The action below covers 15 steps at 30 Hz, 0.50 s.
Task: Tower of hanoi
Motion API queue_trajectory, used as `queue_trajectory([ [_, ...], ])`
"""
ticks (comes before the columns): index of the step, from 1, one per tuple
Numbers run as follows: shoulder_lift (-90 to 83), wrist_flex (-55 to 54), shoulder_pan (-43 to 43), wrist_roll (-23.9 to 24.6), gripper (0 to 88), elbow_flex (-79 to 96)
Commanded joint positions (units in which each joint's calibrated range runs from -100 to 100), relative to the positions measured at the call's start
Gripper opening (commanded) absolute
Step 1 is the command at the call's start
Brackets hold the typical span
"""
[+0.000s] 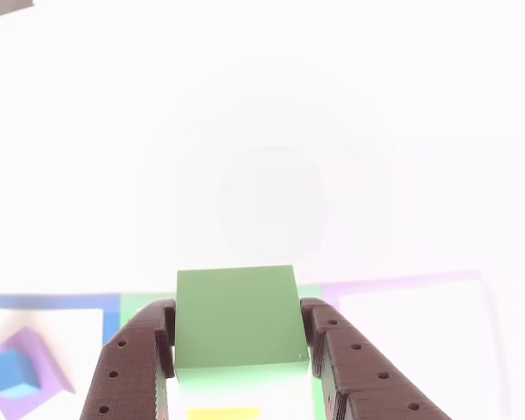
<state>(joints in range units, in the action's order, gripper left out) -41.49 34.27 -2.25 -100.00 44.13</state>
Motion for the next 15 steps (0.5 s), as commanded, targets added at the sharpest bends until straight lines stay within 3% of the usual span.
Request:
queue_trajectory([
  [1,-1.7,24.1,-1.4,0.0,2.0,-24.0],
  [10,3.1,50.2,-4.1,0.0,1.7,-54.0],
  [15,4.2,56.9,-4.8,0.0,1.7,-62.1],
])
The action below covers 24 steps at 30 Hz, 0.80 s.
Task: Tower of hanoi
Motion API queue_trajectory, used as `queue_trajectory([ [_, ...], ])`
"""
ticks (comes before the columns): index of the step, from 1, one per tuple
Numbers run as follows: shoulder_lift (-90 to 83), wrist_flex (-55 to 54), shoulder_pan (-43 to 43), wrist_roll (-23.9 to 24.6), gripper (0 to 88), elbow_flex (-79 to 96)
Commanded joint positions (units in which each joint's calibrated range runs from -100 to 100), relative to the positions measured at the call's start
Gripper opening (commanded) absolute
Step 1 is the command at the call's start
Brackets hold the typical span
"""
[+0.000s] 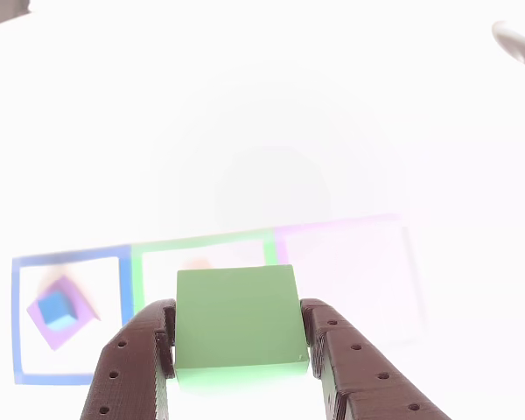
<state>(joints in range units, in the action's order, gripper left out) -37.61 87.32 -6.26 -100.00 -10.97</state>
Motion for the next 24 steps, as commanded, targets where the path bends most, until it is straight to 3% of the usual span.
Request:
queue_trajectory([
  [1,0.3,4.7,-1.3,0.0,1.7,-7.9],
  [18,0.1,5.9,-17.1,0.0,1.2,-4.0],
  [21,-3.9,-1.5,-19.9,0.0,1.1,8.7],
  [24,-10.6,-15.9,-22.5,0.0,1.2,27.9],
])
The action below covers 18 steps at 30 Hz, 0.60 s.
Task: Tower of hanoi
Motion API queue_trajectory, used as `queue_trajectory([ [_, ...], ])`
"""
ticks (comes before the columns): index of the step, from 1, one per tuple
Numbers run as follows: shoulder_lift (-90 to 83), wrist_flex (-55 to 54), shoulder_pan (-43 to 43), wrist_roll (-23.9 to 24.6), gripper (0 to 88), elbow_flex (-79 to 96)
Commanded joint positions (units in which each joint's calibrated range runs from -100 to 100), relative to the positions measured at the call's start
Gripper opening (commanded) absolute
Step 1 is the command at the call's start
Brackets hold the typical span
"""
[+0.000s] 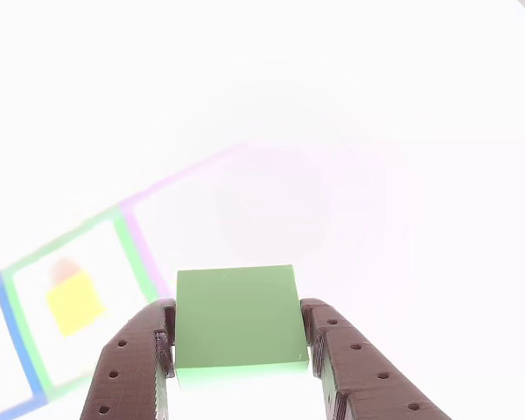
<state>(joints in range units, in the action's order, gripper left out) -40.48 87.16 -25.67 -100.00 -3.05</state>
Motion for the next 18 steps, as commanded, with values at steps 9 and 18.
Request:
queue_trajectory([
  [9,-8.3,-71.7,-5.9,0.0,1.5,68.1],
  [18,15.2,-110.8,-3.0,0.0,1.8,79.0],
])
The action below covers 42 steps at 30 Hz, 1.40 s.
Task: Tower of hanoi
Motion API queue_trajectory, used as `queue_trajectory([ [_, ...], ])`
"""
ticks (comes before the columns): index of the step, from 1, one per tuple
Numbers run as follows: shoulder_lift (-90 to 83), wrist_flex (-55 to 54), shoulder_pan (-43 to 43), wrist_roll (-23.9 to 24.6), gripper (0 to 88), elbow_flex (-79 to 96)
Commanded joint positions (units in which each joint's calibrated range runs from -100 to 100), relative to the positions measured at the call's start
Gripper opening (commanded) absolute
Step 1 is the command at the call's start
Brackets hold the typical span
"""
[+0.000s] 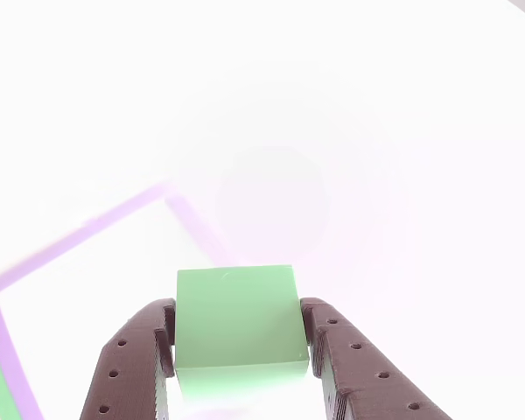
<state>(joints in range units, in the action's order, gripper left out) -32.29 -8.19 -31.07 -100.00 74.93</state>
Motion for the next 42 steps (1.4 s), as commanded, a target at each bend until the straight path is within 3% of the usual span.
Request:
queue_trajectory([
  [1,8.8,-18.0,3.0,0.0,1.8,1.5],
  [8,24.3,-37.0,6.7,0.0,1.8,2.6],
  [19,46.9,-53.6,8.2,0.0,1.8,-5.5],
  [35,58.0,-60.8,10.7,0.0,2.2,-9.6],
  [42,59.4,-61.8,10.3,0.0,11.6,-9.9],
])
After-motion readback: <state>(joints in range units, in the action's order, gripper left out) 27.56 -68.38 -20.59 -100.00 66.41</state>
